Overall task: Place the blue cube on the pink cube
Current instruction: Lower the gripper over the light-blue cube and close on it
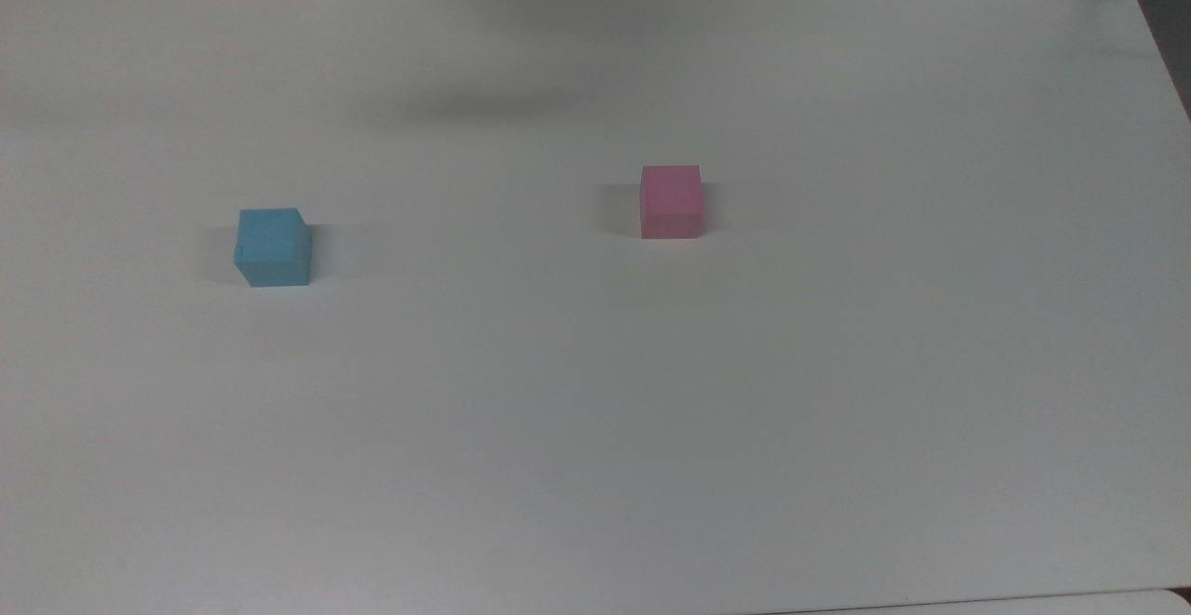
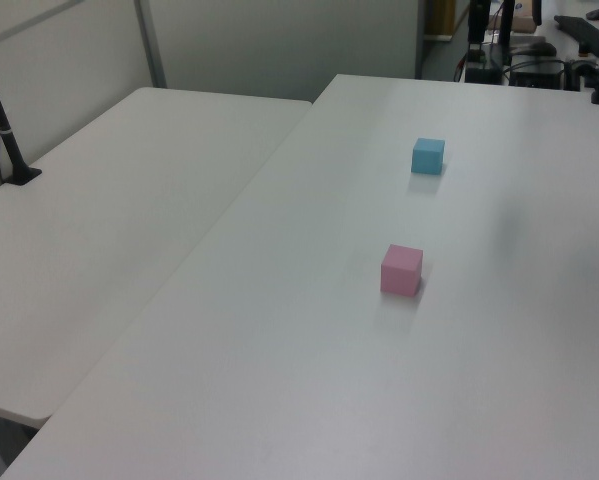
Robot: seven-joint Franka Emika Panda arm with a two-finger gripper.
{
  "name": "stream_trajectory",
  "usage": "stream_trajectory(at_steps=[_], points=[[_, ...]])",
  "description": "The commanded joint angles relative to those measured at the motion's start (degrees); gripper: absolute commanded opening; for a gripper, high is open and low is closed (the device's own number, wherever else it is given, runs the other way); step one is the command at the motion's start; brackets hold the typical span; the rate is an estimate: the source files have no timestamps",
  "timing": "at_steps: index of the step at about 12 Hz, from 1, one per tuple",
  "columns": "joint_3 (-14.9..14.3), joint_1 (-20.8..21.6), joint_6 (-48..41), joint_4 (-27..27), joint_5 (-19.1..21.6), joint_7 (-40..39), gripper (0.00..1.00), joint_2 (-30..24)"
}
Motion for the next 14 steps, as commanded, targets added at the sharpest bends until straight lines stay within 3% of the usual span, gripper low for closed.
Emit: stream_trajectory(at_steps=[1,6,9,14], points=[[-0.22,-3.10,5.55,0.53,-1.93,-1.54,1.00,4.55],[-0.48,-5.66,12.85,-0.43,-2.54,-0.40,1.00,12.03],[-1.10,-6.19,22.67,-2.81,-1.75,9.16,1.00,17.02],[-1.10,-6.10,30.26,-3.08,-1.84,12.43,1.00,23.02]])
